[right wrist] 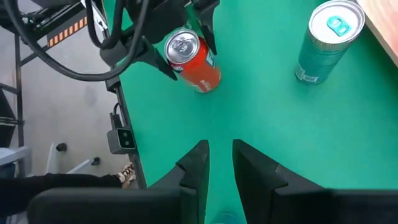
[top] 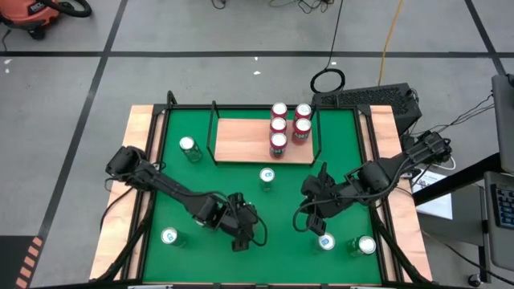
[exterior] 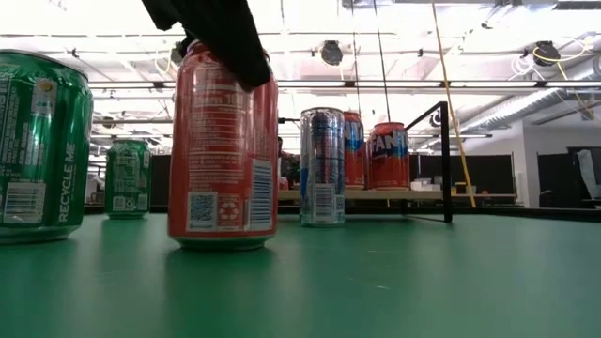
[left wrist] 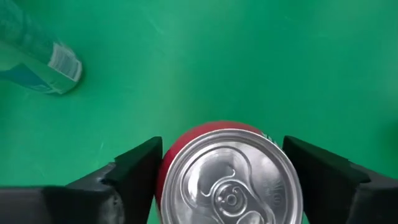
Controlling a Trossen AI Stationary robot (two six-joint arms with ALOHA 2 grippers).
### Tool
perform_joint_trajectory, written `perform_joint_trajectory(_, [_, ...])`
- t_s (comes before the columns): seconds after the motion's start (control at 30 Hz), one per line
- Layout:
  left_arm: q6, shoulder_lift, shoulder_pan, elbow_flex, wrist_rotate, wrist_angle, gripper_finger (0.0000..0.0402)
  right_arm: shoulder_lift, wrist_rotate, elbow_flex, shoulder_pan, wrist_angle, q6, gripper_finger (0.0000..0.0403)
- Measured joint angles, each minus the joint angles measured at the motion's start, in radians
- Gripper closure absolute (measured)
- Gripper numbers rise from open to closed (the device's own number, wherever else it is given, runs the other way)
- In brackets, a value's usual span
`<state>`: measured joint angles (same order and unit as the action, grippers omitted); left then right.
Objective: Place canned beverage on shelf
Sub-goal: Put the red soda can on the shelf aligned with the other red soda can on the shelf
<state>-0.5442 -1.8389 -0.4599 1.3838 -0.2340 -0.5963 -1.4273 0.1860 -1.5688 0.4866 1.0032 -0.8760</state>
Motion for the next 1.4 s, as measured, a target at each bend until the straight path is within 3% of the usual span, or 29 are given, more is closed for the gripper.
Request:
perform_joint_trajectory(0.13, [-0.018,0.002,0.008,0.001,0.008,-0.021,0.0132,0.000,0.001,0.014,0.000,-0.013,0.039,0.0342])
perform_joint_trajectory(0.37, [-0.158,0.002,0.042,0.082,0.030,-0.146,0.0132,-0.001,0.001,0.046,0.000,-0.034,0.139,0.0341])
perform_joint_trajectory(0.7, [-0.452,0.002,0.128,0.300,0.025,-0.330,0.0132,-0.002,-0.005,0.228,-0.045,-0.321,0.347,0.0330])
perform_joint_trajectory(0.83, [-0.581,0.002,0.159,0.378,0.021,-0.413,0.0132,-0.002,-0.032,0.296,-0.070,-0.395,0.313,0.0275])
perform_joint_trajectory(1.2, [-0.841,0.003,0.216,0.482,-0.049,-0.435,0.0132,0.000,0.029,0.307,-0.118,-0.468,0.390,0.0041])
perform_joint_trajectory(1.3, [-0.880,0.003,0.218,0.502,-0.055,-0.404,0.0132,0.006,0.052,0.307,-0.140,-0.473,0.382,0.0009])
perform_joint_trajectory(1.4, [-0.894,0.003,0.217,0.516,-0.082,-0.345,0.0132,0.013,0.047,0.307,-0.162,-0.480,0.389,0.0010])
